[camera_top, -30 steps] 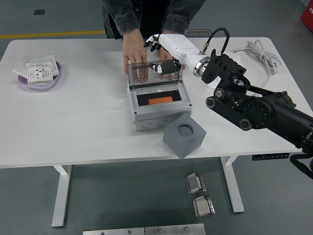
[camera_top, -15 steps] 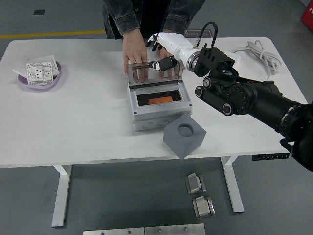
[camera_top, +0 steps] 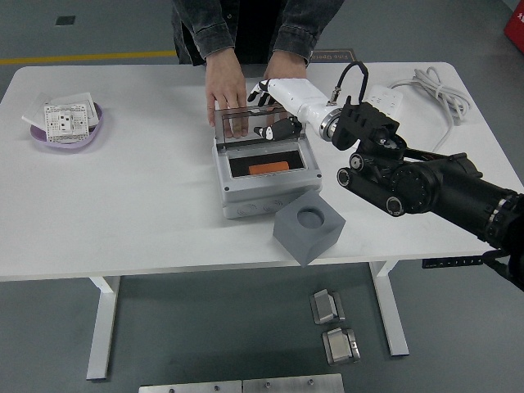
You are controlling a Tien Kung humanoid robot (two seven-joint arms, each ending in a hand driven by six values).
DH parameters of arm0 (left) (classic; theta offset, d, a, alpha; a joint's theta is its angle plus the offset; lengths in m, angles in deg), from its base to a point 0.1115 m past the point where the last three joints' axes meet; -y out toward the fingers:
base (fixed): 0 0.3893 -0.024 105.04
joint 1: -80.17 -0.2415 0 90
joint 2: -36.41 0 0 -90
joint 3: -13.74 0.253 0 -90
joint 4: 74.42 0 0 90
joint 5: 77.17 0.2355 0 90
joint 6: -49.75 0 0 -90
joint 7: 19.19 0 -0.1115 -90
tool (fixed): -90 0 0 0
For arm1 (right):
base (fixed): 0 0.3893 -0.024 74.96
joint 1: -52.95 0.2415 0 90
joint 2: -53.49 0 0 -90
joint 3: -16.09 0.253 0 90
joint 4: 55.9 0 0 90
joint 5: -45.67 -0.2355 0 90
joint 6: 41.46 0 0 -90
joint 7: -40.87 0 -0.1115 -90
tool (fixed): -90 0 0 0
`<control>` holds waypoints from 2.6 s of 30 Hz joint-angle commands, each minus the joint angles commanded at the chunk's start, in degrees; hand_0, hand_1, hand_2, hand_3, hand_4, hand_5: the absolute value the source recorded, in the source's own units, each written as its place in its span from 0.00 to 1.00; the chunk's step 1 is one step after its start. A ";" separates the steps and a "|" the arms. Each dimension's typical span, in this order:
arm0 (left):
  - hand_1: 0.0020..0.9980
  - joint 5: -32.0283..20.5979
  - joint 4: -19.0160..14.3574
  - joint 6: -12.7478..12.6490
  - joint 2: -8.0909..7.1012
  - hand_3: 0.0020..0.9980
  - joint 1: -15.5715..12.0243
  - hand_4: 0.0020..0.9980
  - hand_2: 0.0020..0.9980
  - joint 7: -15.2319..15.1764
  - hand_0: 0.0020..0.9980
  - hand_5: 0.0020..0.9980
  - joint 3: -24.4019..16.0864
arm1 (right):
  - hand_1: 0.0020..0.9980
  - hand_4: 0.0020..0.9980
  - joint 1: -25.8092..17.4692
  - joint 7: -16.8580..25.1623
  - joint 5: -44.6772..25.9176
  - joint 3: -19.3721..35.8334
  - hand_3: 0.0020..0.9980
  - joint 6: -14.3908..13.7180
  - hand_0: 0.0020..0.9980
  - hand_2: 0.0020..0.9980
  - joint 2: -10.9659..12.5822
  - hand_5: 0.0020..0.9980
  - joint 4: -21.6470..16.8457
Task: Pick up the cylinder from the cube,place it in the box,flap close box
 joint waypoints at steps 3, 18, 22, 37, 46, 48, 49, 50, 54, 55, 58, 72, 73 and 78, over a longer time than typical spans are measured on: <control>0.68 1.02 -0.22 -0.03 0.04 0.75 -0.08 0.76 0.51 0.00 0.70 0.34 -1.09 | 0.66 0.77 -1.60 0.10 2.34 0.30 0.75 -0.04 0.65 0.68 1.57 0.20 -3.78; 0.68 3.19 -0.69 -0.12 0.41 0.75 -0.63 0.76 0.51 0.02 0.70 0.34 -3.58 | 0.65 0.76 -8.18 -2.70 11.90 4.07 0.75 1.30 0.65 0.68 7.26 0.22 -19.16; 0.68 3.13 -0.66 -0.10 0.50 0.75 -0.70 0.76 0.51 0.04 0.70 0.34 -3.50 | 0.65 0.76 -9.12 -3.74 13.72 5.49 0.76 2.33 0.65 0.68 8.00 0.22 -21.87; 0.68 1.40 0.04 -0.15 0.92 0.75 -1.76 0.76 0.51 0.07 0.70 0.34 -2.33 | 0.64 0.75 -23.72 -6.22 21.92 23.65 0.77 3.79 0.64 0.68 11.89 0.22 -30.97; 0.68 1.40 0.18 -0.14 1.05 0.75 -1.95 0.76 0.51 0.04 0.70 0.34 -2.61 | 0.66 0.83 -38.13 -9.01 24.02 38.70 0.80 6.42 0.67 0.70 15.08 0.32 -39.49; 0.68 1.48 0.15 -0.13 1.07 0.75 -1.82 0.76 0.51 0.02 0.70 0.34 -2.75 | 0.66 0.83 -41.10 -9.44 22.94 41.45 0.80 6.82 0.67 0.70 15.15 0.32 -39.76; 0.68 1.61 0.09 -0.13 1.07 0.75 -1.74 0.76 0.51 0.01 0.70 0.34 -2.89 | 0.66 0.83 -42.57 -9.58 22.18 42.75 0.80 6.68 0.67 0.70 14.96 0.32 -39.82; 0.68 1.75 0.03 -0.13 1.06 0.75 -1.67 0.76 0.51 -0.01 0.70 0.34 -3.06 | 0.66 0.83 -43.97 -9.72 21.53 43.98 0.80 6.43 0.67 0.70 14.71 0.32 -39.88; 0.68 1.93 -0.04 -0.13 0.99 0.75 -1.44 0.76 0.51 -0.04 0.70 0.34 -3.25 | 0.87 1.00 -48.96 -10.39 18.98 46.51 0.97 3.86 0.93 0.87 13.07 0.53 -39.61; 0.68 1.92 -0.05 -0.13 0.98 0.75 -1.41 0.76 0.51 -0.04 0.70 0.34 -3.21 | 0.87 1.00 -49.96 -10.48 18.44 46.75 0.97 3.22 0.93 0.87 12.63 0.53 -39.44; 0.68 1.72 -0.03 -0.12 0.92 0.75 -1.38 0.76 0.51 -0.01 0.70 0.34 -2.87 | 1.00 1.00 -52.23 -10.27 15.90 47.33 1.00 1.60 1.00 1.00 11.37 0.57 -39.21; 0.68 0.79 0.19 -0.14 0.49 0.74 -1.36 0.76 0.51 0.01 0.70 0.34 -1.85 | 1.00 1.00 -55.52 -7.20 2.20 48.04 1.00 0.59 1.00 1.00 10.72 0.58 -41.01; 0.68 0.76 0.19 -0.14 0.55 0.74 -1.36 0.76 0.51 0.00 0.70 0.34 -1.87 | 1.00 1.00 -55.74 -6.86 1.38 48.06 1.00 0.53 1.00 1.00 10.76 0.58 -41.25; 0.68 0.72 0.15 -0.12 0.81 0.74 -1.32 0.76 0.51 -0.04 0.70 0.33 -2.10 | 1.00 1.00 -56.68 -2.01 -5.45 47.76 1.00 -0.22 1.00 1.00 10.67 0.58 -42.13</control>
